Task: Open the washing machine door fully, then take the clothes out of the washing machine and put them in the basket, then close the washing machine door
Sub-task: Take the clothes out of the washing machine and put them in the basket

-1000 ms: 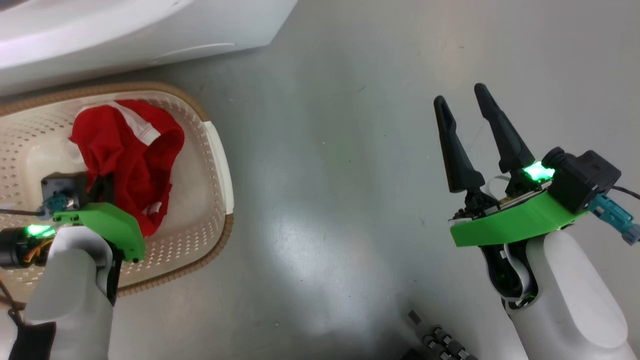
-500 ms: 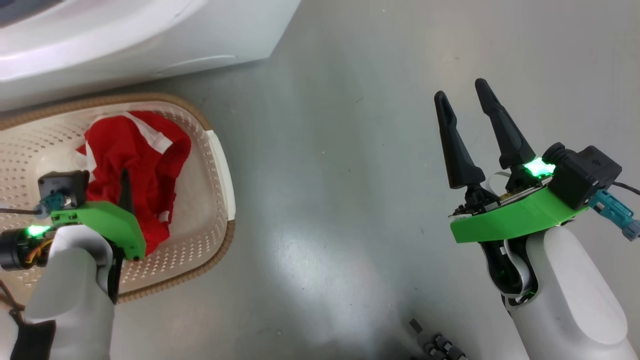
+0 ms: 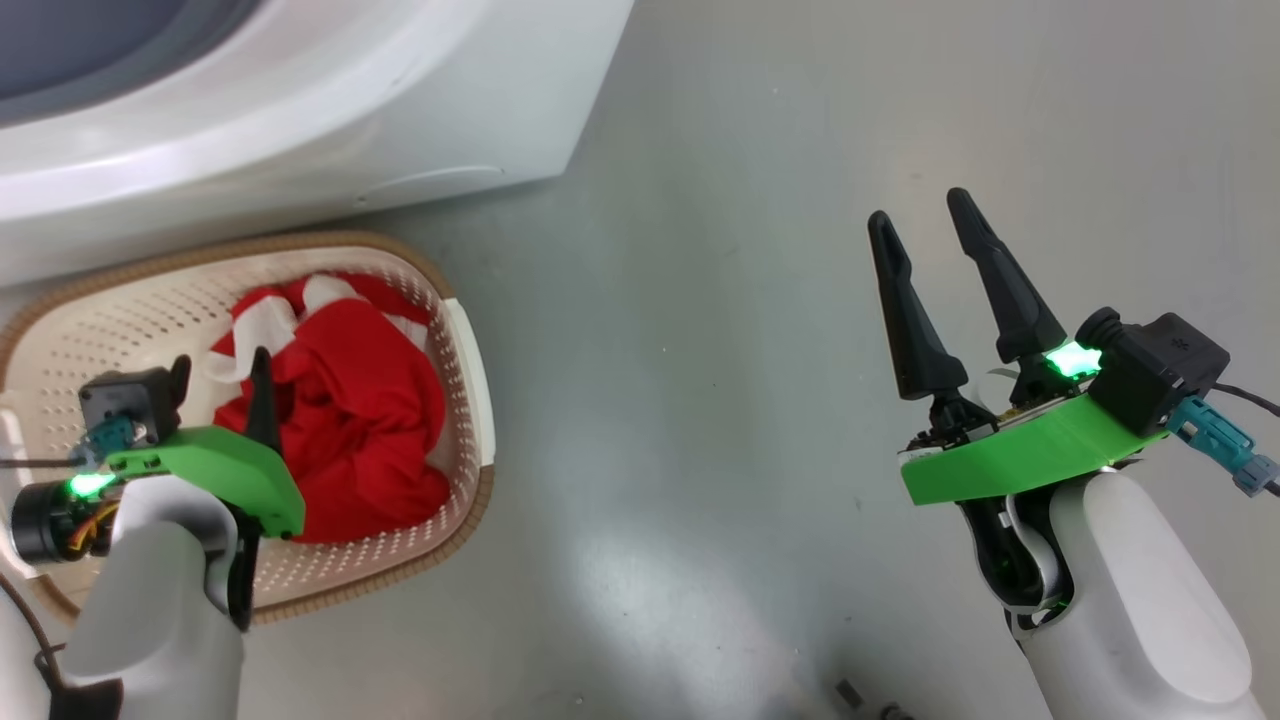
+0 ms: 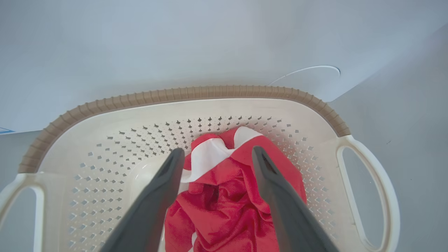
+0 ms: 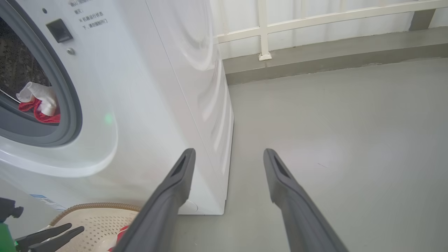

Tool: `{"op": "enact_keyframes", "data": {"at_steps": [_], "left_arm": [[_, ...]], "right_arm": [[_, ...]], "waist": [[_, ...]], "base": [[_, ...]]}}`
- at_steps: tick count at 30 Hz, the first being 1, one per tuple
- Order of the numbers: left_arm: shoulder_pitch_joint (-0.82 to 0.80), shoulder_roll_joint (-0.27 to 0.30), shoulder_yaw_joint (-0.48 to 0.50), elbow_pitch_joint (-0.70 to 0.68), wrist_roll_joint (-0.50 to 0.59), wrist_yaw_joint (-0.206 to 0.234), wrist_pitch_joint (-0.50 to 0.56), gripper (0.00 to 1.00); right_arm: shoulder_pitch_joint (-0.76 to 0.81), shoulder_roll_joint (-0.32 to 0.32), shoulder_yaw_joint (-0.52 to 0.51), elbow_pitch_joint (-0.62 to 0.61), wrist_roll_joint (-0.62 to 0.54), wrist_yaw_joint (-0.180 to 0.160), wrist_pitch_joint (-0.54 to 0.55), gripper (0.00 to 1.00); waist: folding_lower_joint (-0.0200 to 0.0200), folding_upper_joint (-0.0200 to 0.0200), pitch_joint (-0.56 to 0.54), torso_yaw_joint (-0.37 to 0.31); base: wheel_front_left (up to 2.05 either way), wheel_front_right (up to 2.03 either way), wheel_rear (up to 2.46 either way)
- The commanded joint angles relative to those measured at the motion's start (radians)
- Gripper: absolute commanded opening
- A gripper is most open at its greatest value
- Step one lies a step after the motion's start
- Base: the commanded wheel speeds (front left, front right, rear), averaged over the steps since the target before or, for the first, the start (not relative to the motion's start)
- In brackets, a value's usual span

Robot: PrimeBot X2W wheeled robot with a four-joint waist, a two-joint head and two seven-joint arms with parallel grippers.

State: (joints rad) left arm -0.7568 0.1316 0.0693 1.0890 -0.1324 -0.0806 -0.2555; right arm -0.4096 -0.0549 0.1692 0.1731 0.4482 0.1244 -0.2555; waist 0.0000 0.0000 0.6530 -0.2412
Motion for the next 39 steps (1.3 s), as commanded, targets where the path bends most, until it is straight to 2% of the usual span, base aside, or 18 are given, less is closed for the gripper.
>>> {"op": "enact_keyframes", "data": {"at_steps": [1, 11, 24, 39], "left_arm": [[0.052, 0.02, 0.026, -0.032, -0.003, -0.009, -0.006, 1.0], [0.144, -0.011, 0.055, -0.191, 0.0, -0.017, -0.006, 1.0], [0.334, -0.061, 0.105, -0.483, 0.009, -0.04, -0.006, 1.0], [0.547, -0.079, 0.093, -0.779, 0.037, -0.048, -0.006, 1.0]], "right_arm": [[0.035, -0.004, 0.009, -0.018, 0.001, 0.006, -0.006, 1.0], [0.075, -0.028, 0.004, -0.007, -0.004, 0.006, -0.006, 1.0], [0.172, -0.084, 0.0, 0.016, -0.008, 0.006, -0.006, 1.0], [0.277, -0.104, -0.041, 0.016, -0.009, 0.006, -0.006, 1.0]], "waist": [[0.0, 0.0, -0.031, 0.012], [0.0, 0.0, -0.133, 0.035], [0.0, 0.0, -0.319, 0.082], [0.0, 0.0, -0.45, 0.115]], "base": [[0.0, 0.0, 0.0], [0.0, 0.0, 0.0], [0.0, 0.0, 0.0], [0.0, 0.0, 0.0]]}}
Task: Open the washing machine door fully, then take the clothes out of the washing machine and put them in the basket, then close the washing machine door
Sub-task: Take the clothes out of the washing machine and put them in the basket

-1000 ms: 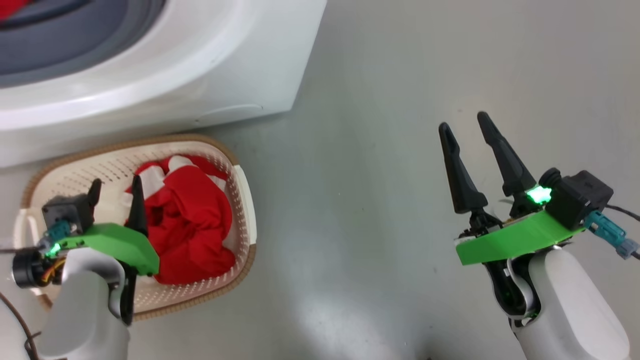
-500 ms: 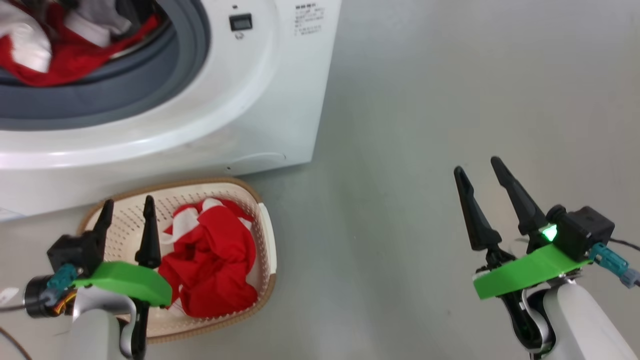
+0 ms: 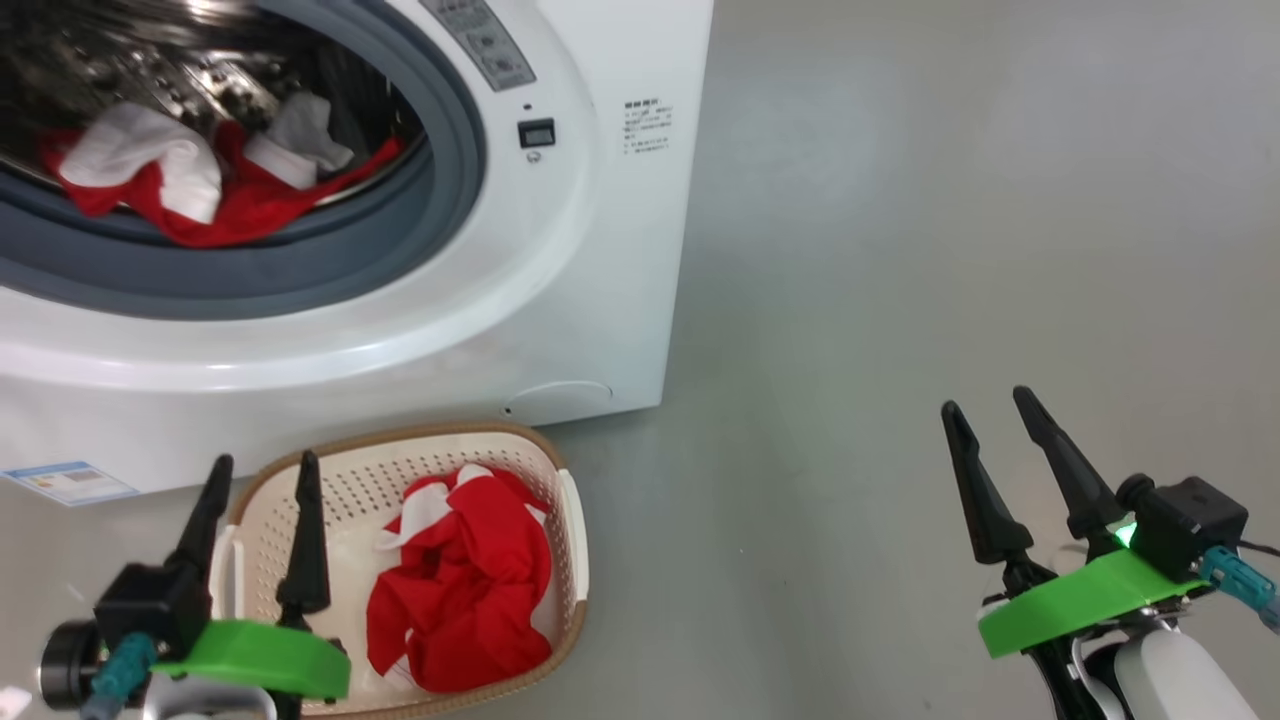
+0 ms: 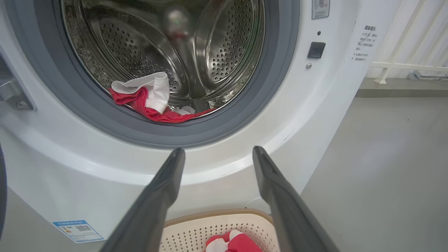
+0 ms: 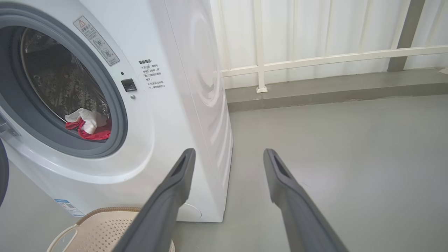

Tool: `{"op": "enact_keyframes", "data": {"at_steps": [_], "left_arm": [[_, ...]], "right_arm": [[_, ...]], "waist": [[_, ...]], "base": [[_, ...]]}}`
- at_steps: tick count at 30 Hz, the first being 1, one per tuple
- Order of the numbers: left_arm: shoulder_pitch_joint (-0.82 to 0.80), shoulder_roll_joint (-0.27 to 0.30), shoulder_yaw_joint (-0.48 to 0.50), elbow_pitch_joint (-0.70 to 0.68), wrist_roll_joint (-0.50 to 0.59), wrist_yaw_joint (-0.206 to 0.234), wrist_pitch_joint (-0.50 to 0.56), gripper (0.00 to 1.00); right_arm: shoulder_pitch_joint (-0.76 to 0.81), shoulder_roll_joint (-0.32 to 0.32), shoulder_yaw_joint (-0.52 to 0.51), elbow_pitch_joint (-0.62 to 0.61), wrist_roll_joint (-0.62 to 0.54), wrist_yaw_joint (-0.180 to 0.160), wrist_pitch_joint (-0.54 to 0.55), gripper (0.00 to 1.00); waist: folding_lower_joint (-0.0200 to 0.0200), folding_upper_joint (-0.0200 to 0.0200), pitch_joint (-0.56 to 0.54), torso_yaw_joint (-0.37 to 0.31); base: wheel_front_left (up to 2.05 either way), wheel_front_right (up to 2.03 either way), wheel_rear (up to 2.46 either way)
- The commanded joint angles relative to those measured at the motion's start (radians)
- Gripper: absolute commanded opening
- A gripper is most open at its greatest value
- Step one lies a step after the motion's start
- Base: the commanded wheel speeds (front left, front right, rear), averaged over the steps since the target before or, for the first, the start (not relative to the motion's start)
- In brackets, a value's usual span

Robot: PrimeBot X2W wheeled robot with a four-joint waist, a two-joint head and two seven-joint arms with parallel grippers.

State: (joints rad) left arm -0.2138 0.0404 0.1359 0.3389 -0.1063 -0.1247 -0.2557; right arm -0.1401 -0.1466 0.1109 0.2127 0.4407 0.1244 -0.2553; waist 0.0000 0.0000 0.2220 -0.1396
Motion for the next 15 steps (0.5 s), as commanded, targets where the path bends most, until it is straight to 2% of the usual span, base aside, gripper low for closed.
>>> {"op": "enact_keyframes", "data": {"at_steps": [1, 6, 15], "left_arm": [[0.015, 0.012, 0.025, -0.044, 0.011, -0.004, -0.006, 1.0], [0.076, 0.01, 0.013, -0.109, 0.01, 0.002, -0.006, 1.0], [0.181, 0.01, 0.004, -0.202, -0.009, 0.04, -0.006, 1.0]], "right_arm": [[0.014, -0.013, 0.014, -0.025, -0.002, 0.006, -0.006, 1.0], [0.044, -0.017, 0.007, -0.026, -0.003, 0.006, -0.006, 1.0], [0.081, -0.031, -0.002, -0.032, 0.0, 0.006, -0.006, 1.0]], "waist": [[0.0, 0.0, -0.024, 0.015], [0.0, 0.0, -0.053, 0.021], [0.0, 0.0, -0.084, 0.019]], "base": [[0.0, 0.0, 0.0], [0.0, 0.0, 0.0], [0.0, 0.0, 0.0]]}}
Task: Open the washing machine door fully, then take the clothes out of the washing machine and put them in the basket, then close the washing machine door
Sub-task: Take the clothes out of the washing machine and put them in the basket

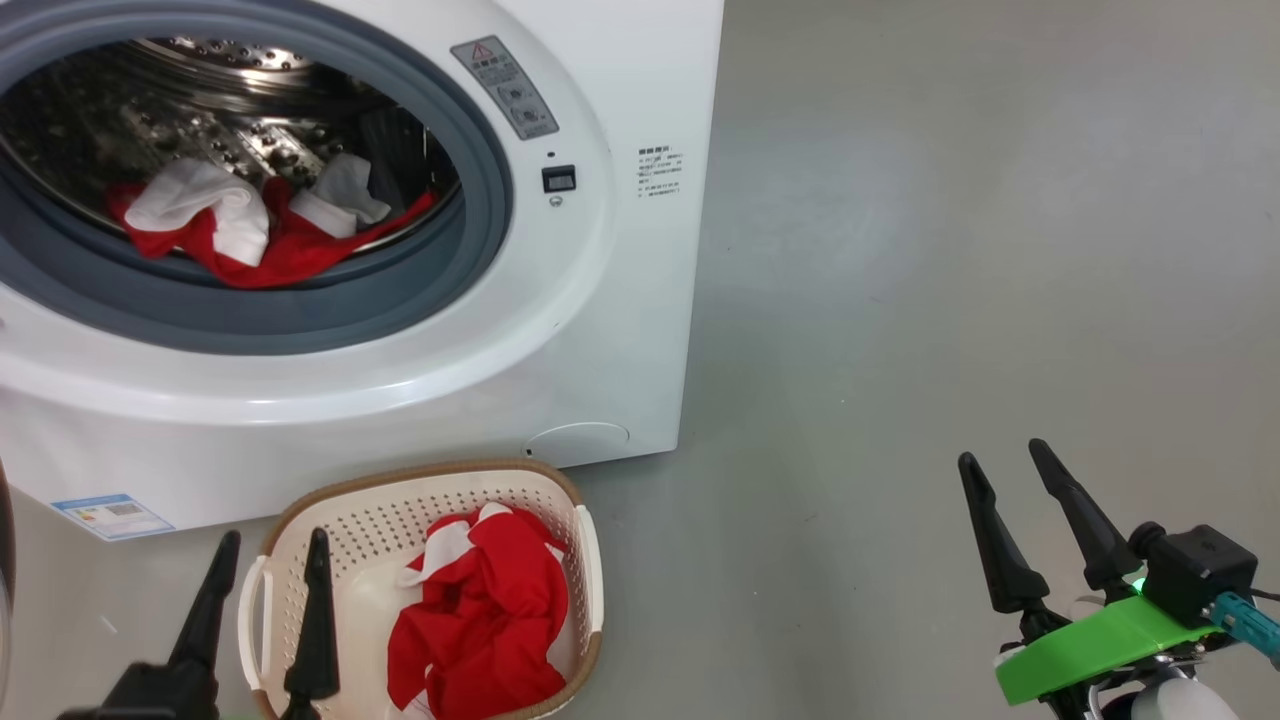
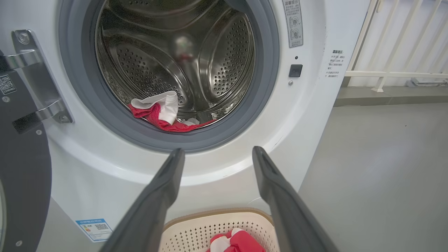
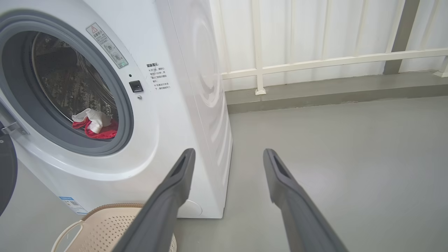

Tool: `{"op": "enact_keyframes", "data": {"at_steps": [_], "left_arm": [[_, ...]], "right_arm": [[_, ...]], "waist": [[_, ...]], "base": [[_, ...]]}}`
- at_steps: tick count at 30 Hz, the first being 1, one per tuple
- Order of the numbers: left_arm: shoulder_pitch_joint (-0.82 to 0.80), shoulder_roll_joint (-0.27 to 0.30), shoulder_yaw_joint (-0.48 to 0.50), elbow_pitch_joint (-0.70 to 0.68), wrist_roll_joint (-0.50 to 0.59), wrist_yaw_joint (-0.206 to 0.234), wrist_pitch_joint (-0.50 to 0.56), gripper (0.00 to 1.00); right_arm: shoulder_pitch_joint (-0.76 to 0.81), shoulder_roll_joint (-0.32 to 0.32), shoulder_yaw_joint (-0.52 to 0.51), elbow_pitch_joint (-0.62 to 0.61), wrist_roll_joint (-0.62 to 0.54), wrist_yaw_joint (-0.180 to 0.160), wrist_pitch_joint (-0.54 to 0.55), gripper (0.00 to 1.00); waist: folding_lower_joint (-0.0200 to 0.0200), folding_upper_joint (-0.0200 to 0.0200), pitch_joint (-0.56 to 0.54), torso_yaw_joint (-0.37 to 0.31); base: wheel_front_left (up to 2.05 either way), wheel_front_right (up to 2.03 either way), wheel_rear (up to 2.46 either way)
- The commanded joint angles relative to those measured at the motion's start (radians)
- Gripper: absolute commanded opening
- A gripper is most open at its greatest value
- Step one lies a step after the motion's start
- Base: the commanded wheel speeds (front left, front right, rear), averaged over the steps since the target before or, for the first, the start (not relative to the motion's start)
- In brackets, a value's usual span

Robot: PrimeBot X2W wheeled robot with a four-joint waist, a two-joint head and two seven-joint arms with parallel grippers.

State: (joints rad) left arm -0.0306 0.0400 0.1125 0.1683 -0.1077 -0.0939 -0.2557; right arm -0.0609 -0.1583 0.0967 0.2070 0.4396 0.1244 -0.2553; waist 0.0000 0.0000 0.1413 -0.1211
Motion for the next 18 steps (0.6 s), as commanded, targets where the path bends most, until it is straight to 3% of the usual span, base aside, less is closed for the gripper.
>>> {"op": "enact_keyframes", "data": {"at_steps": [1, 18], "left_arm": [[0.011, 0.01, 0.025, -0.044, -0.012, 0.014, -0.006, 1.0], [0.087, 0.01, -0.007, -0.131, -0.047, 0.056, -0.006, 1.0]], "right_arm": [[0.006, -0.021, 0.011, -0.027, 0.001, 0.006, -0.006, 1.0], [0.016, -0.018, -0.001, -0.034, -0.002, 0.006, -0.006, 1.0]], "waist": [[0.0, 0.0, -0.005, 0.0], [0.0, 0.0, -0.004, 0.001]], "base": [[0.0, 0.0, 0.0], [0.0, 0.0, 0.0]]}}
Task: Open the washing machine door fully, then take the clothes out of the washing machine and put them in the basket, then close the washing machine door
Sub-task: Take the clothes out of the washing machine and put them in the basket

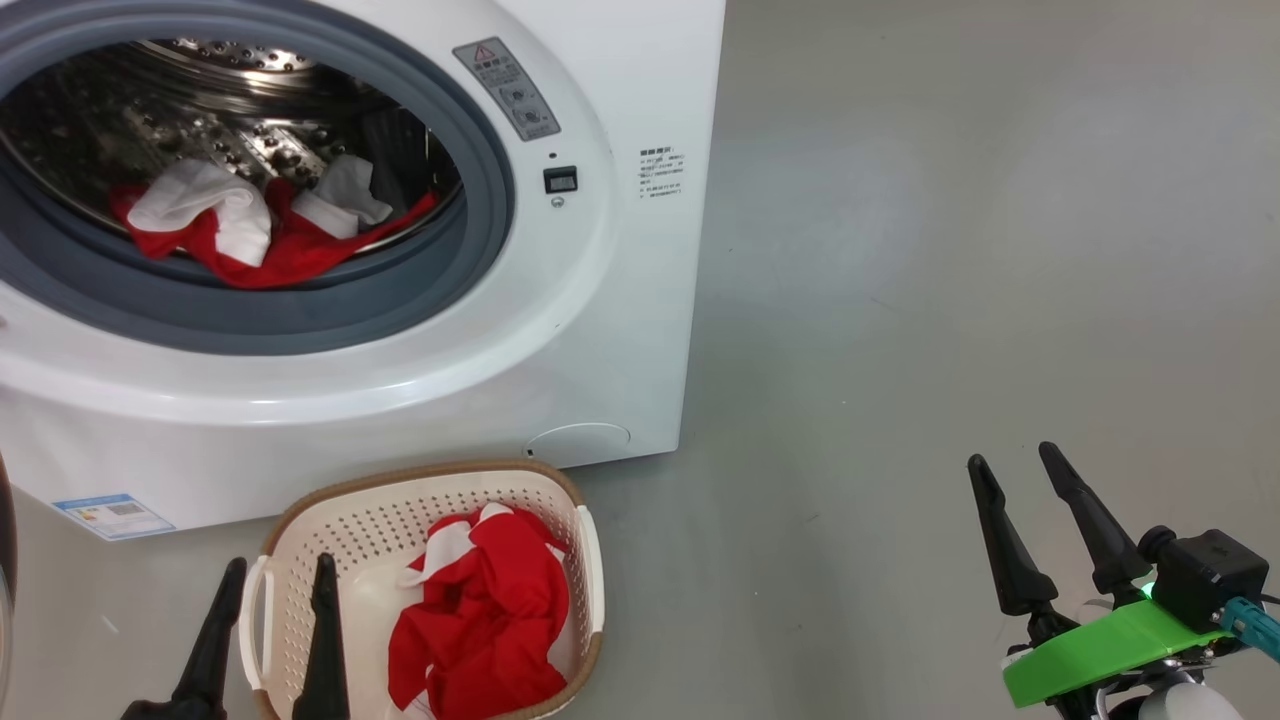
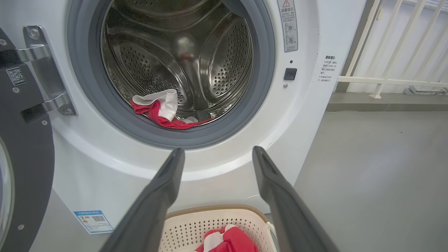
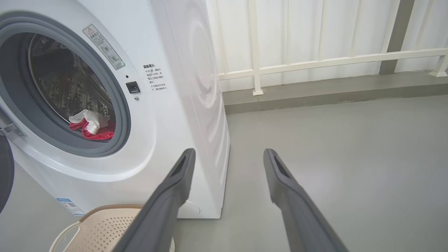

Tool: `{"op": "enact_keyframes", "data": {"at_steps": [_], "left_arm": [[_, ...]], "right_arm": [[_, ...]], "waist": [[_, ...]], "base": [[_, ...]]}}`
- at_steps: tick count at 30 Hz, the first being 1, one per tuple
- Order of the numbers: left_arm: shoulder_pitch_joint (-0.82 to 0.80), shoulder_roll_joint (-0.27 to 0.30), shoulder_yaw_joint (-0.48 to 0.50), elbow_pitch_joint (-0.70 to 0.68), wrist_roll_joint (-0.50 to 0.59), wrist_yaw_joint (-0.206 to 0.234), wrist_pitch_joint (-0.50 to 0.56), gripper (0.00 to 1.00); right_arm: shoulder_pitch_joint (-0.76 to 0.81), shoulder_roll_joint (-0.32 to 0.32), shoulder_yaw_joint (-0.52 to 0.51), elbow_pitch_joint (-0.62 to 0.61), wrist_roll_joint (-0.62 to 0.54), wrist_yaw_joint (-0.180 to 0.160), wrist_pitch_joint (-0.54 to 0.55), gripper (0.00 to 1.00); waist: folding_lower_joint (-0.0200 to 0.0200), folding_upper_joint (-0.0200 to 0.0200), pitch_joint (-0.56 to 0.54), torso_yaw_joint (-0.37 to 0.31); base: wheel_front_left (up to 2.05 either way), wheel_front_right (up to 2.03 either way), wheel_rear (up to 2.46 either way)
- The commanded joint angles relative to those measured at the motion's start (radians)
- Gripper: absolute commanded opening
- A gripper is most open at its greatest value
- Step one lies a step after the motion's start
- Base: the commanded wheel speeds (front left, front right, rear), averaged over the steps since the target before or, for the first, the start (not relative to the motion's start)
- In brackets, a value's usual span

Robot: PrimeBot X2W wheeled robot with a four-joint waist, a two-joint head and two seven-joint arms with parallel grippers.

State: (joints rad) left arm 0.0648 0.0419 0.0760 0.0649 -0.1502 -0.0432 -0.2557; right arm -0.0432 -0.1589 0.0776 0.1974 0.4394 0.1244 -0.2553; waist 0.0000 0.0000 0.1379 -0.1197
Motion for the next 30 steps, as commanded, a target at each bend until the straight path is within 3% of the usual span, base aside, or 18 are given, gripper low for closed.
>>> {"op": "enact_keyframes", "data": {"at_steps": [1, 16, 30], "left_arm": [[-0.009, 0.008, 0.03, -0.026, -0.006, 0.005, -0.006, 1.0], [-0.08, 0.008, 0.03, 0.049, -0.016, -0.015, -0.006, 1.0], [-0.396, 0.063, 0.024, 0.249, 0.062, -0.039, -0.006, 1.0]], "right_arm": [[-0.002, -0.017, 0.018, -0.024, -0.002, 0.006, -0.006, 1.0], [0.002, -0.006, 0.025, -0.023, -0.002, 0.006, -0.006, 1.0], [-0.051, 0.017, 0.034, -0.036, 0.0, 0.006, -0.006, 1.0]], "waist": [[0.0, 0.0, -0.001, 0.0], [0.0, 0.0, 0.012, 0.012], [0.0, 0.0, 0.134, 0.006]], "base": [[0.0, 0.0, 0.0], [0.0, 0.0, 0.0], [0.0, 0.0, 0.0]]}}
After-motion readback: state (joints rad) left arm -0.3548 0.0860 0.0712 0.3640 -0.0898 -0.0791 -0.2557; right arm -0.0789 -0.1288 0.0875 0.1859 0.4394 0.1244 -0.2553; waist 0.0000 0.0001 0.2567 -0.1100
